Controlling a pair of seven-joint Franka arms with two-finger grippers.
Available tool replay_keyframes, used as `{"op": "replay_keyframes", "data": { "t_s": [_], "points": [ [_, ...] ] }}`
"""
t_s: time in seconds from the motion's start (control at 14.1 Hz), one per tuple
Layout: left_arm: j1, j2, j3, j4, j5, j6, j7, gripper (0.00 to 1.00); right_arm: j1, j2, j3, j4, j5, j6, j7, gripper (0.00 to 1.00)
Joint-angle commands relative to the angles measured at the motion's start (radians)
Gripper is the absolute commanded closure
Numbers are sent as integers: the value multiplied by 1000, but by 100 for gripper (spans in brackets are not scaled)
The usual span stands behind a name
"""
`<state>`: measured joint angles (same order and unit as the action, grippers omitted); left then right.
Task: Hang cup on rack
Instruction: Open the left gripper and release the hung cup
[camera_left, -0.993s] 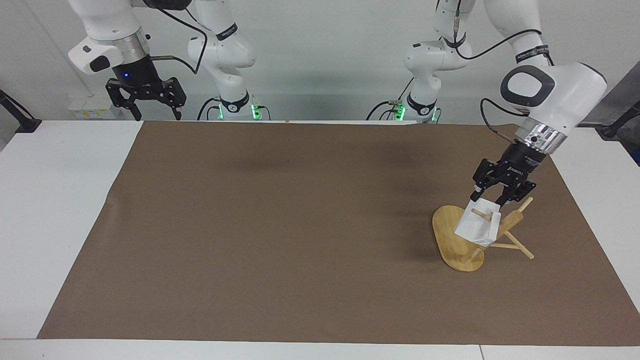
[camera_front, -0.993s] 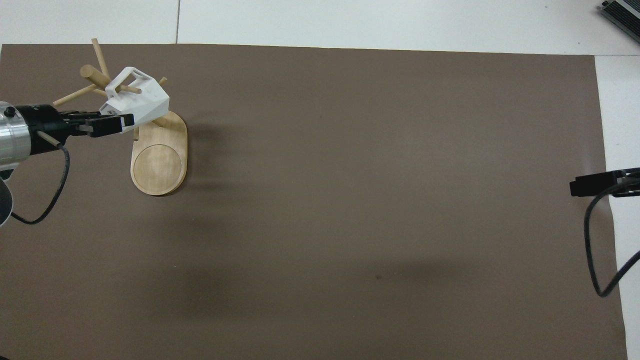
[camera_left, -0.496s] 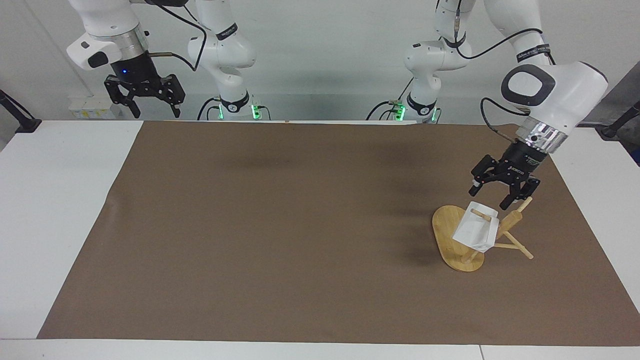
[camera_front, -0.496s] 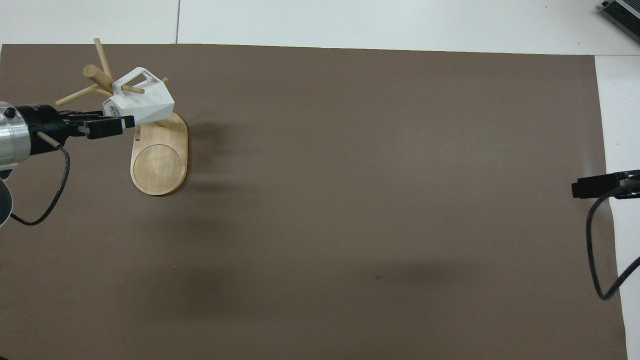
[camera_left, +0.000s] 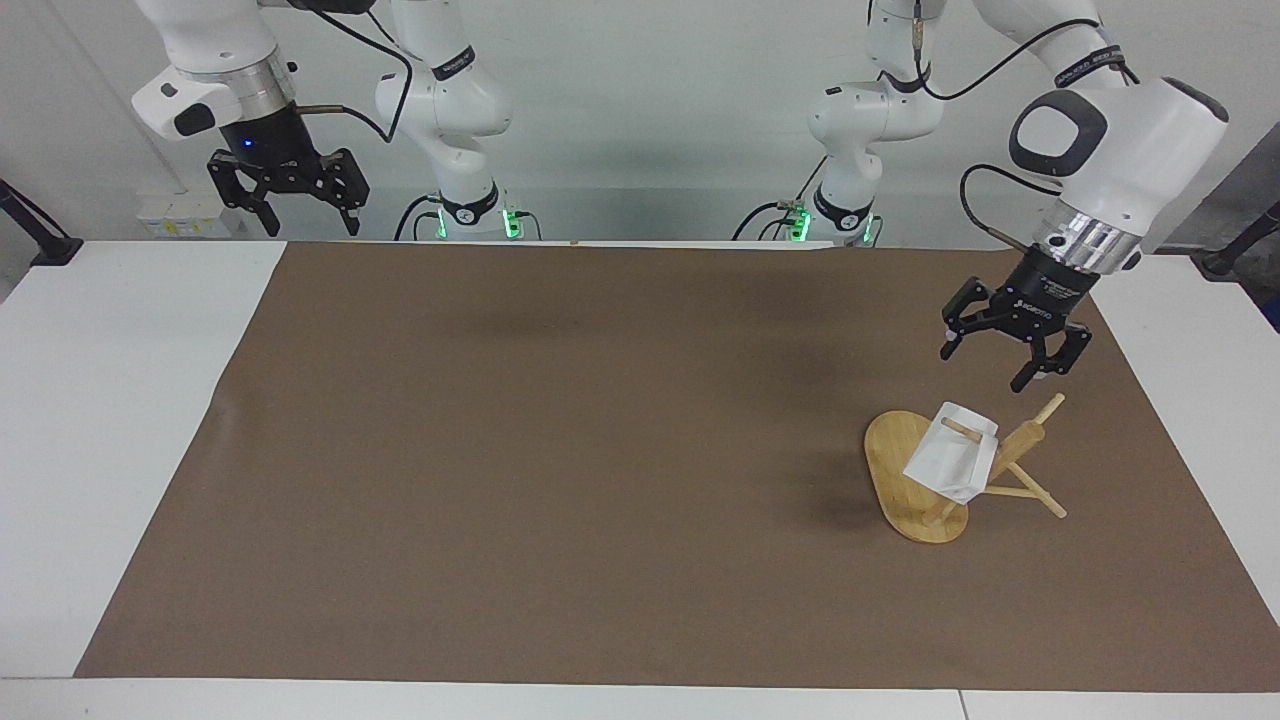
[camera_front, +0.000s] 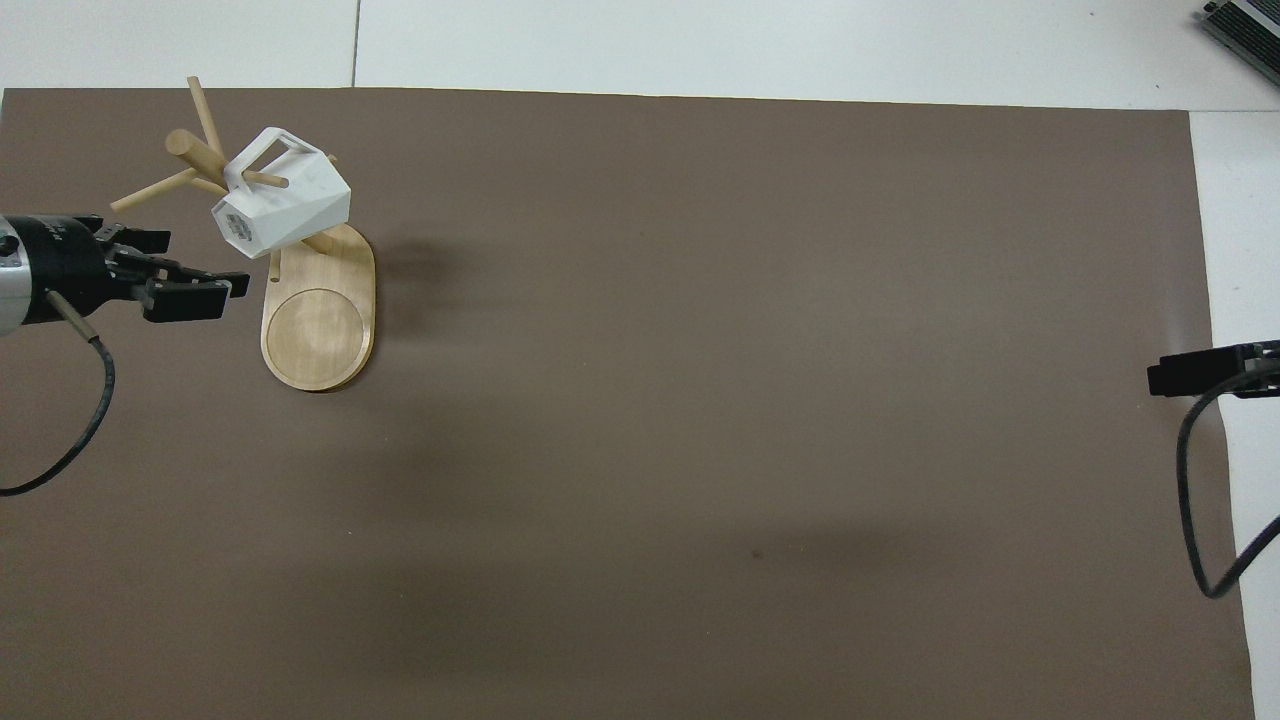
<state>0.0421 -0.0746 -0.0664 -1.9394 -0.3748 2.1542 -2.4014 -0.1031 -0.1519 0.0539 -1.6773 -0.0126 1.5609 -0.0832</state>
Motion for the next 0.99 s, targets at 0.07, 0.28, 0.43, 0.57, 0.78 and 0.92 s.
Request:
{"op": "replay_keyframes", "data": {
  "t_s": [0.07, 0.28, 0.43, 0.57, 0.78, 0.92],
  "points": [
    [-28, -39, -4, 33, 54, -135, 312, 0, -23, -14, -6, -16, 22, 5, -6, 0],
    [-57, -39, -9, 62, 65, -207, 671, 0, -36, -27, -6, -48, 22, 49, -9, 0],
    [-57, -37, -9, 77, 66, -278, 929, 0, -36, -31, -6, -65, 22, 80, -9, 0],
    [-56, -34, -7, 118, 68, -351, 1277, 0, -35, -32, -6, -64, 22, 80, -9, 0],
    [-60, -36, -12, 126, 213, -418, 1592, 0, -35, -32, -6, -59, 22, 70, -3, 0],
    [-65, -36, -18, 134, 249, -444, 1712, 0, -35, -32, -6, -58, 22, 65, -1, 0]
  ]
}}
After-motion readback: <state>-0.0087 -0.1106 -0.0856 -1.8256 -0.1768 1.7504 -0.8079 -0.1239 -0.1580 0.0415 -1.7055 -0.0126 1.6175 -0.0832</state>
